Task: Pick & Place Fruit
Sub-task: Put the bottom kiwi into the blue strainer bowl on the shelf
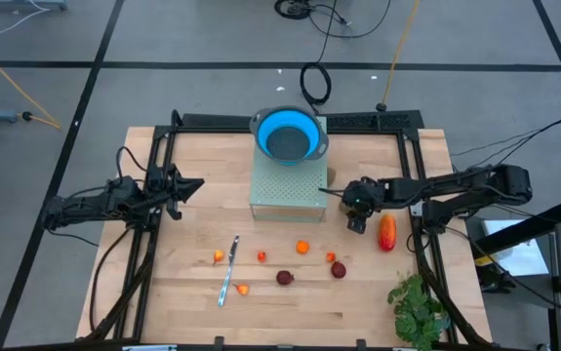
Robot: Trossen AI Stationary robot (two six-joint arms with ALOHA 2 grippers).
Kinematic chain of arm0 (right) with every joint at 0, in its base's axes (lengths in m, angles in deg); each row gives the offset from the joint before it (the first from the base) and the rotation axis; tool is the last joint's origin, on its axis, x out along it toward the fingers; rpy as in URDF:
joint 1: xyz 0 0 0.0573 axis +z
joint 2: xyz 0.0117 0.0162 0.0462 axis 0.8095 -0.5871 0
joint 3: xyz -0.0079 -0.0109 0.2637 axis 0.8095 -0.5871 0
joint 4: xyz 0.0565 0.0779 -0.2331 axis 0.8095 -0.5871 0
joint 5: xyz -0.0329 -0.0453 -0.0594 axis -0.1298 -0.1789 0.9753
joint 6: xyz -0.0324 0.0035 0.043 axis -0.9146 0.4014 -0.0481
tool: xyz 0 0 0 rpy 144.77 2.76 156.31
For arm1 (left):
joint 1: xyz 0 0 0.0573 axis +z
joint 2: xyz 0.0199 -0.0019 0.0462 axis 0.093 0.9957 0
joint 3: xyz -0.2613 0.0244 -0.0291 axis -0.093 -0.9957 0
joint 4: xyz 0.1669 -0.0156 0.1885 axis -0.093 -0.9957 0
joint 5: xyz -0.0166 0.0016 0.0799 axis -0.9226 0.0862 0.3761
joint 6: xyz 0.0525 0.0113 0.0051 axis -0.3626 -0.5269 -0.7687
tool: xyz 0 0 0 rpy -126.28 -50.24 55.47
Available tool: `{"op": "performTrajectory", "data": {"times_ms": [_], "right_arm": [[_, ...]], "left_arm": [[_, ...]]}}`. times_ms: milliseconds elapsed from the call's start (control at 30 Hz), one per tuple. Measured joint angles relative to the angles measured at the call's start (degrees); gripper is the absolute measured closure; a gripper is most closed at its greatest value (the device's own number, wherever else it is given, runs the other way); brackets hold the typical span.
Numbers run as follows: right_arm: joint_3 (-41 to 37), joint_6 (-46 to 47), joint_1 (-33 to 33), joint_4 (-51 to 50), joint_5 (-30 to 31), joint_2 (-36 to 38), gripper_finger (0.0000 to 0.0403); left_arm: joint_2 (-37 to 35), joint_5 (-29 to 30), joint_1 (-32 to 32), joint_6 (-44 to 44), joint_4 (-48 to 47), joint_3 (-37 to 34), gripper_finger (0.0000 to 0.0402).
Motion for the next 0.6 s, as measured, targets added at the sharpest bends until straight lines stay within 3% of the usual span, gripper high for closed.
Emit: {"op": "performTrajectory", "data": {"times_ms": [233,600], "right_arm": [[0.0,0.0,0.0,-1.3,0.0,6.1,0.0194],[5.3,0.0,0.0,-13.1,0.0,19.8,0.0196]], "left_arm": [[0.0,0.0,0.0,0.0,0.0,0.0,0.0392],[0.0,0.0,0.0,0.0,0.1,0.0,0.0392]]}}
